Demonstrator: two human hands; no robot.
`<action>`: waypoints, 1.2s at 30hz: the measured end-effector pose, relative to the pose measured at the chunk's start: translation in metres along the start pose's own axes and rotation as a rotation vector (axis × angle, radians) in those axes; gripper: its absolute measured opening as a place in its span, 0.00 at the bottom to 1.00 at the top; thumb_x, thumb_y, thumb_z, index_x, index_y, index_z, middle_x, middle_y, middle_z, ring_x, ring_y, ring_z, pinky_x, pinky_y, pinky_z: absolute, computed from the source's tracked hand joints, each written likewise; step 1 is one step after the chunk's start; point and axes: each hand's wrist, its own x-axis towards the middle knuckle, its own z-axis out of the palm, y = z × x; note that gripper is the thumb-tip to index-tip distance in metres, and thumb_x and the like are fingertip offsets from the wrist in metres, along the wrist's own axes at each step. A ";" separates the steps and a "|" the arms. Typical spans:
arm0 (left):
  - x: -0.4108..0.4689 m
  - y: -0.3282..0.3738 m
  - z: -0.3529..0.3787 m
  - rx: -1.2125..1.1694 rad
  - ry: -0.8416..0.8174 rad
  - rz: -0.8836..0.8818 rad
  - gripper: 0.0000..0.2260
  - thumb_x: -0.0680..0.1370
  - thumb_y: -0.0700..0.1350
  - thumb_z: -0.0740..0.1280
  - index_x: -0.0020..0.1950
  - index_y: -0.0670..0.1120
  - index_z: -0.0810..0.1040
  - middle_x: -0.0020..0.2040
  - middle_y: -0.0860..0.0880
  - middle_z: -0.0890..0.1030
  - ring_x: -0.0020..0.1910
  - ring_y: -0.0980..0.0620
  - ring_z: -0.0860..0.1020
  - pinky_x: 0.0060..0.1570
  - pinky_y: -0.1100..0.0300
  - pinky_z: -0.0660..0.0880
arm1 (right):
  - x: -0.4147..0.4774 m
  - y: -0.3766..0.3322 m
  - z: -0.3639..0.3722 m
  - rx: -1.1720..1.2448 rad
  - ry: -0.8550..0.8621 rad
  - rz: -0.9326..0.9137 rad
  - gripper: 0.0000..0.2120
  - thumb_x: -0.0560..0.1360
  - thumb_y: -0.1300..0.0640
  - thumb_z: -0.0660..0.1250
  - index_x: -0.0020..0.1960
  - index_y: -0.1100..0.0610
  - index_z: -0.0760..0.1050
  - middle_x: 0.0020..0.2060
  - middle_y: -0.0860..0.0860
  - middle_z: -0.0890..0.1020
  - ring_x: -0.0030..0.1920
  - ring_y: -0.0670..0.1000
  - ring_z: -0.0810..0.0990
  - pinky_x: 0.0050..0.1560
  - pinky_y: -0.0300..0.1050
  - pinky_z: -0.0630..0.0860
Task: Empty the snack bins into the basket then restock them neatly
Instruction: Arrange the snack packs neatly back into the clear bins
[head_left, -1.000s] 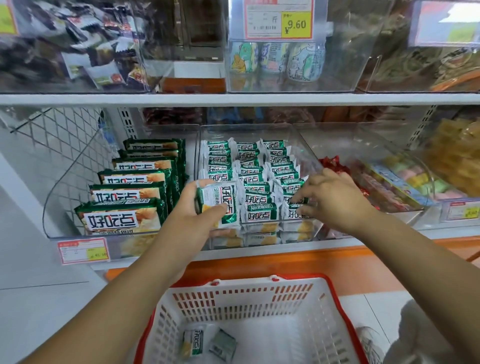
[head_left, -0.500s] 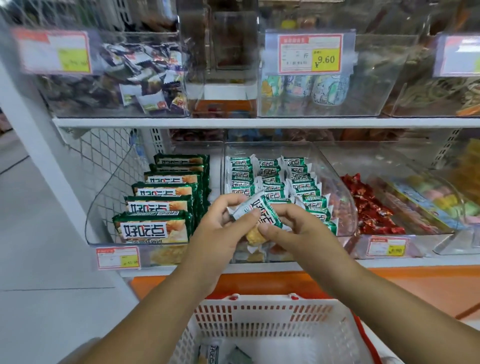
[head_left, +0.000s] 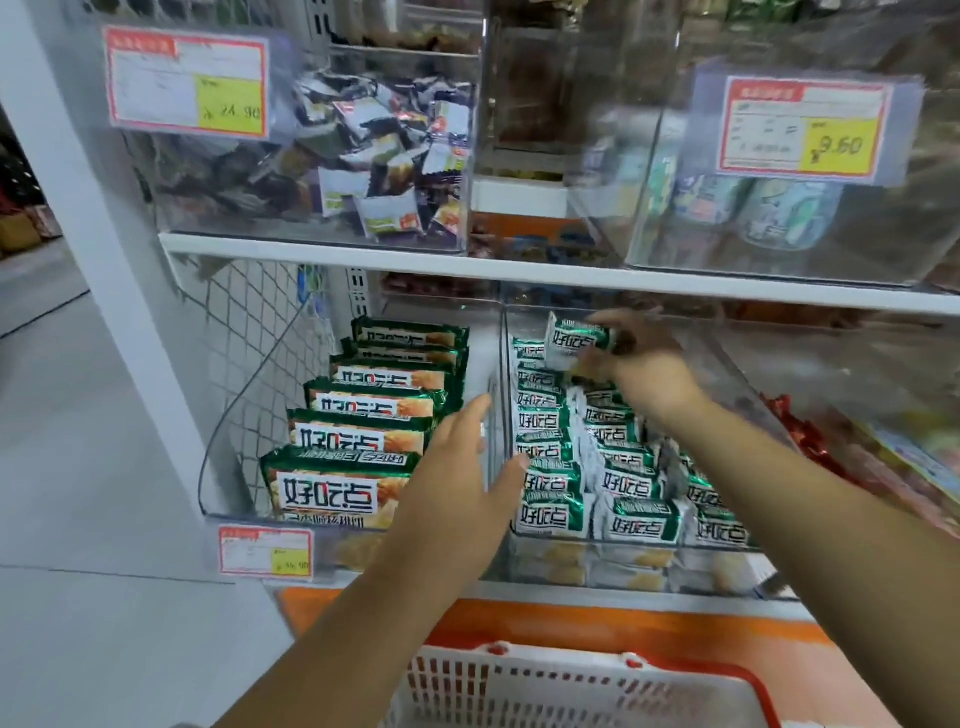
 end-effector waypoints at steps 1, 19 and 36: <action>0.001 -0.003 0.000 -0.013 -0.025 -0.003 0.29 0.81 0.56 0.61 0.79 0.57 0.54 0.76 0.59 0.63 0.68 0.61 0.69 0.68 0.52 0.71 | 0.014 0.001 0.007 0.009 0.012 -0.002 0.14 0.73 0.55 0.73 0.56 0.45 0.75 0.52 0.53 0.80 0.40 0.48 0.78 0.32 0.35 0.72; 0.005 -0.013 -0.005 -0.047 -0.066 0.008 0.25 0.80 0.54 0.64 0.76 0.60 0.62 0.70 0.61 0.70 0.63 0.65 0.72 0.60 0.62 0.70 | 0.045 -0.001 0.037 -0.262 0.073 0.015 0.27 0.76 0.51 0.69 0.73 0.50 0.66 0.65 0.60 0.68 0.61 0.61 0.74 0.57 0.47 0.71; -0.137 -0.107 0.092 0.348 -0.553 -0.032 0.19 0.81 0.48 0.64 0.71 0.52 0.69 0.71 0.54 0.68 0.65 0.54 0.73 0.58 0.61 0.70 | -0.281 0.152 0.013 -0.029 -0.548 0.233 0.07 0.78 0.57 0.66 0.52 0.46 0.76 0.45 0.50 0.81 0.41 0.52 0.79 0.42 0.39 0.74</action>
